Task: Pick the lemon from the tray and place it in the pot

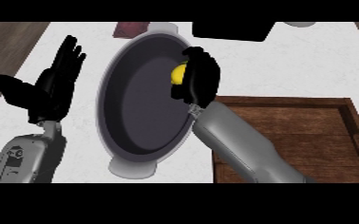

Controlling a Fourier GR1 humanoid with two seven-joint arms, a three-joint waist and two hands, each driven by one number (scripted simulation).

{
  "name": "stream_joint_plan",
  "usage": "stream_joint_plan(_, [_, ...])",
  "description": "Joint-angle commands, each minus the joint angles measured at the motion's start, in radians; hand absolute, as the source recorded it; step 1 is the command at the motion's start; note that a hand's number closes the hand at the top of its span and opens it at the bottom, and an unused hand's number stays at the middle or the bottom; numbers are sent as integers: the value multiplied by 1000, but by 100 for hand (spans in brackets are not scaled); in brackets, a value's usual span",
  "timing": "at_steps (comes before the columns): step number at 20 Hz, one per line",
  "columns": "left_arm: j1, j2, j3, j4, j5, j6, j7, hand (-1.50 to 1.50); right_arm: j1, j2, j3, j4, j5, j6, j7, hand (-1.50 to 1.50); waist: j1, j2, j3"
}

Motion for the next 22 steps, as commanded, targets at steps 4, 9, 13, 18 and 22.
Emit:
stream_joint_plan(4, [-9,2,10,5,4,-1,8,0,35,11,-16,-62,-148,-399,-54,-150,-11,-6,1])
stream_joint_plan(9, [-6,8,19,-37,-2,21,48,0,22,11,6,-57,-191,-589,-70,-150,-17,-13,1])
stream_joint_plan(13, [56,8,40,-16,2,4,-9,0,82,11,-21,-117,-266,-627,-161,-150,-62,-17,-1])
stream_joint_plan(18, [143,25,60,-100,0,-3,14,0,261,-14,9,-322,-231,-586,-213,-150,-87,-25,-1])
stream_joint_plan(22, [60,40,107,16,-9,-23,-13,0,343,-17,-11,-420,-231,-526,-262,-150,-91,-22,-1])
